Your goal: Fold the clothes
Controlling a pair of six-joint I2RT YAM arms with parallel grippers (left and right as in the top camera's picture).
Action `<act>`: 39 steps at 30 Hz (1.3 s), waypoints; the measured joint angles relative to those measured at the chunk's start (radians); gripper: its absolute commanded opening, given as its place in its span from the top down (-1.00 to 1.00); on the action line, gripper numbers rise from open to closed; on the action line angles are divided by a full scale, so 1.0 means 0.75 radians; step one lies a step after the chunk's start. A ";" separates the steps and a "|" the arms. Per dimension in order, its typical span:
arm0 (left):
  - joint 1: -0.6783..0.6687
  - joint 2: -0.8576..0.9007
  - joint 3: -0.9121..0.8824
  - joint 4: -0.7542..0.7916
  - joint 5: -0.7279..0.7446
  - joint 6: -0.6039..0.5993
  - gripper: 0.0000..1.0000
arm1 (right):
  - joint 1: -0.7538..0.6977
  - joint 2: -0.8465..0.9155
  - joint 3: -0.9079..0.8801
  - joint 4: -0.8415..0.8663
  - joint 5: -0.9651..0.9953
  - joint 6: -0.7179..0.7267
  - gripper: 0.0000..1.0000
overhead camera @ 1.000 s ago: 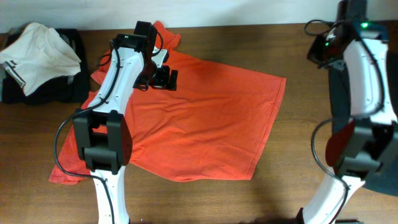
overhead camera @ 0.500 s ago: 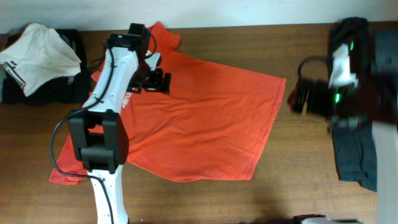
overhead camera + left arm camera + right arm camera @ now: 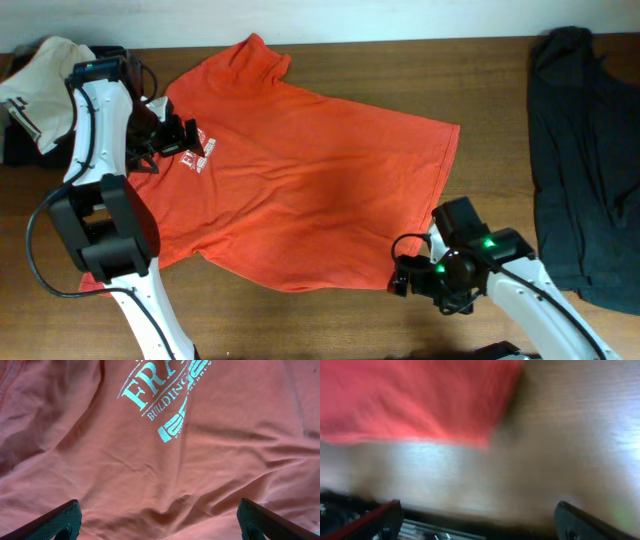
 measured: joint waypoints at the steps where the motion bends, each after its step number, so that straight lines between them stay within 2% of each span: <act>1: 0.001 0.000 0.000 0.000 0.003 0.001 -0.98 | 0.001 0.062 -0.026 0.071 -0.009 0.009 -0.93; 6: 0.001 0.000 0.000 0.001 0.009 0.001 -0.98 | 0.006 0.287 -0.050 0.274 -0.097 0.042 -0.82; 9: 0.001 0.000 0.000 0.001 0.010 0.001 -0.98 | 0.031 0.343 -0.030 0.325 -0.157 0.057 -0.47; 13: 0.001 0.000 0.000 0.005 0.014 0.001 -0.98 | 0.050 0.384 -0.034 0.410 -0.179 0.052 0.33; 15: 0.001 0.000 0.000 0.006 0.014 0.001 -0.98 | 0.053 0.395 -0.038 0.421 -0.160 0.051 0.92; 18: 0.001 0.000 0.000 0.005 0.014 0.001 -0.99 | 0.054 0.407 -0.039 0.402 -0.130 0.046 0.92; 21: 0.001 0.000 0.000 0.005 0.014 0.001 -0.98 | 0.054 0.399 0.010 0.253 -0.105 0.044 0.92; 25: 0.001 0.000 0.000 0.005 0.014 0.001 -0.98 | 0.015 0.320 0.273 0.002 -0.046 0.037 0.91; 27: 0.001 0.000 0.000 0.005 0.015 0.001 -0.98 | -0.033 0.301 0.399 0.018 -0.027 0.025 0.65; 28: 0.001 0.000 0.000 0.005 0.015 0.001 -0.98 | -0.054 0.295 0.429 0.064 -0.014 0.016 0.46; 29: 0.001 0.000 0.000 0.005 0.015 0.001 -0.98 | -0.073 0.294 0.444 0.098 0.002 0.010 -0.18; 30: 0.001 0.000 0.000 0.005 0.014 0.001 -0.98 | -0.086 0.296 0.446 0.127 0.033 0.001 -0.58; 31: 0.001 0.000 0.000 0.005 0.014 0.001 -0.99 | -0.092 0.304 0.446 0.139 0.054 0.002 -0.79; 35: 0.001 0.000 0.000 0.005 0.015 0.000 -0.98 | -0.092 0.459 0.446 0.261 0.101 -0.051 -0.83; 37: 0.001 0.000 0.000 0.005 0.015 0.001 -0.98 | -0.092 0.513 0.446 0.259 0.111 -0.064 -0.71; 39: 0.001 0.000 0.000 0.004 0.015 0.001 -0.98 | -0.092 0.513 0.449 0.200 0.112 -0.072 -0.69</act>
